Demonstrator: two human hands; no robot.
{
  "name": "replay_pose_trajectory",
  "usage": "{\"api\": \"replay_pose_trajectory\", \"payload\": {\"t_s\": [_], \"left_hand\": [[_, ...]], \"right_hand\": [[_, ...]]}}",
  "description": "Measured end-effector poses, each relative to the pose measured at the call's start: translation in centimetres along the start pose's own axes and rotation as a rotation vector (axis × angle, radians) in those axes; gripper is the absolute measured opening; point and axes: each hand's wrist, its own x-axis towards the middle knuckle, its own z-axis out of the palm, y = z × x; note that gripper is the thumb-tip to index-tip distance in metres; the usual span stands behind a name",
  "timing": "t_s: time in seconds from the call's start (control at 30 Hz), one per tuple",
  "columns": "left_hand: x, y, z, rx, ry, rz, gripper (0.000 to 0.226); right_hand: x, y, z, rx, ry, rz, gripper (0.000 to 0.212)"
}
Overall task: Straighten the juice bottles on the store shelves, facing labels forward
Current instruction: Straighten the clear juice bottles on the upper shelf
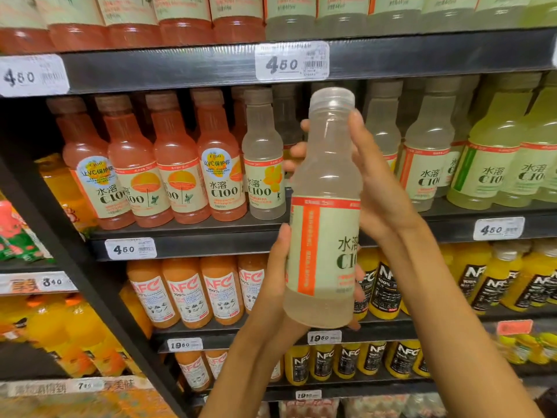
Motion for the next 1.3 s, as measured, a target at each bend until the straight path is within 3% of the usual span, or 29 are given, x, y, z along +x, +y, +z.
{"api": "replay_pose_trajectory", "payload": {"t_s": [0.07, 0.2, 0.27, 0.43, 0.63, 0.73, 0.83, 1.03, 1.2, 1.3], "left_hand": [[0.1, -0.1, -0.6, -0.004, -0.015, -0.029, 0.077], [0.2, 0.2, -1.9, 0.402, 0.325, 0.177, 0.06], [0.6, 0.5, -1.6, 0.563, 0.379, 0.289, 0.054], [2.6, -0.4, -1.6, 0.833, 0.511, 0.43, 0.082], [4.6, -0.9, -2.7, 0.83, 0.554, 0.37, 0.06], [5.4, -1.1, -3.2, 0.77, 0.562, 0.355, 0.05], [6.2, -0.5, -3.4, 0.812, 0.583, 0.361, 0.054], [7.5, 0.7, -4.1, 0.989, 0.73, 0.44, 0.063], [8.5, -0.2, -4.7, 1.131, 0.852, 0.44, 0.067], [8.4, -1.3, -4.6, 1.202, 0.908, 0.556, 0.066]], "right_hand": [[0.2, 0.3, 0.4, 0.059, -0.045, 0.013, 0.049], [0.3, -0.3, 0.7, -0.211, 0.09, -0.106, 0.037], [0.4, -0.5, 0.8, -0.327, 0.175, -0.167, 0.032], [1.2, -0.4, 0.8, -0.394, 0.286, -0.173, 0.025], [3.0, 0.7, -1.5, -0.388, 0.402, -0.047, 0.038], [3.7, 1.1, -3.1, -0.341, 0.318, 0.032, 0.029], [4.5, 1.1, -3.9, -0.321, 0.283, -0.021, 0.024], [6.6, 1.0, -4.2, -0.31, 0.403, -0.159, 0.012], [7.8, 2.1, -4.7, -0.39, 0.47, -0.123, 0.024], [8.3, 2.8, -5.1, -0.507, 0.48, -0.098, 0.047]]}}
